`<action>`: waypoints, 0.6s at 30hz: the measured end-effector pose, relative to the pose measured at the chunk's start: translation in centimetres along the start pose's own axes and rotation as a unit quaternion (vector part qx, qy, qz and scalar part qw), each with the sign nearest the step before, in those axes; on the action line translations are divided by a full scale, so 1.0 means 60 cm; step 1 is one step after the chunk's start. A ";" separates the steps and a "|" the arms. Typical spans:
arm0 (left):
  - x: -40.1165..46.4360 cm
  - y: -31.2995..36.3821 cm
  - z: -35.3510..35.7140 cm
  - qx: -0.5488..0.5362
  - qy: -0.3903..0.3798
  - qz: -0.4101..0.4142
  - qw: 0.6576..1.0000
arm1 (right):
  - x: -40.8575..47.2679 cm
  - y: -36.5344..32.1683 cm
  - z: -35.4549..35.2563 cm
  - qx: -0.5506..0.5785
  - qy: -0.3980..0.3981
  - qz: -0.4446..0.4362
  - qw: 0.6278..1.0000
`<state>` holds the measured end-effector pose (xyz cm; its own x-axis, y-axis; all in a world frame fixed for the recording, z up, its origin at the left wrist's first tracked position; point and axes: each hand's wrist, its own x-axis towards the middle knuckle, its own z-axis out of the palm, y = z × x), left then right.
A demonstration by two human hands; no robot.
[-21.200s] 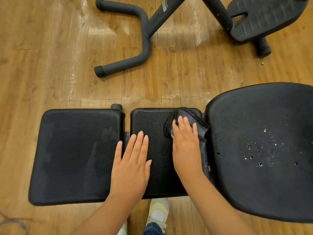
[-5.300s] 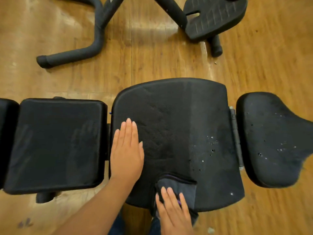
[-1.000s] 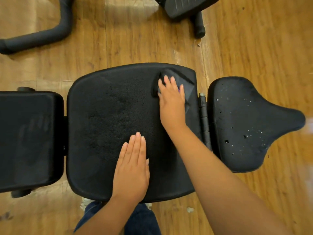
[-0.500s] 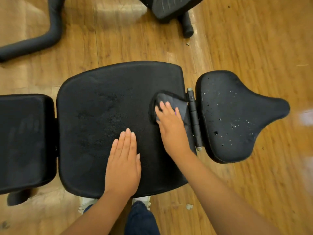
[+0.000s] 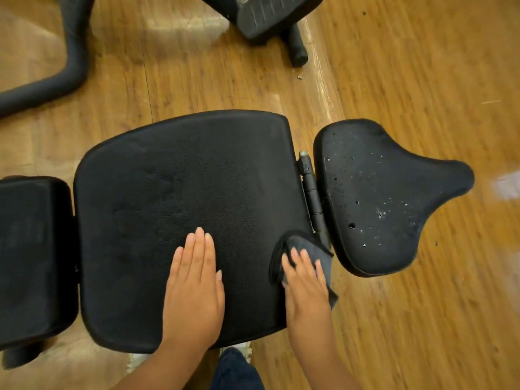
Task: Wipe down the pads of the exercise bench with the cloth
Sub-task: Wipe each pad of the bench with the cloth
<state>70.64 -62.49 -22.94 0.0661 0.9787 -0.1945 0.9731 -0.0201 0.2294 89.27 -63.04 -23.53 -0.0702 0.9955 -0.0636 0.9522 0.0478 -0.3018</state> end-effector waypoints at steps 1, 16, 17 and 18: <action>0.000 0.001 0.000 -0.002 0.002 0.001 1.000 | 0.032 -0.004 -0.003 0.007 0.000 0.015 1.000; 0.003 -0.006 0.019 0.002 0.014 -0.005 1.000 | 0.352 -0.052 0.003 0.119 0.067 0.107 0.985; 0.006 -0.007 0.021 0.004 0.019 -0.003 1.000 | 0.364 -0.058 0.003 0.120 0.076 0.111 0.984; 0.008 -0.007 0.022 0.002 0.021 0.001 1.000 | 0.376 -0.063 0.002 0.116 0.083 0.112 0.983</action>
<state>70.54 -62.31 -24.41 0.0579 0.9863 -0.1544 0.9740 -0.0219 0.2255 84.05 -40.75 -23.92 0.2011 0.9796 -0.0037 0.8431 -0.1750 -0.5084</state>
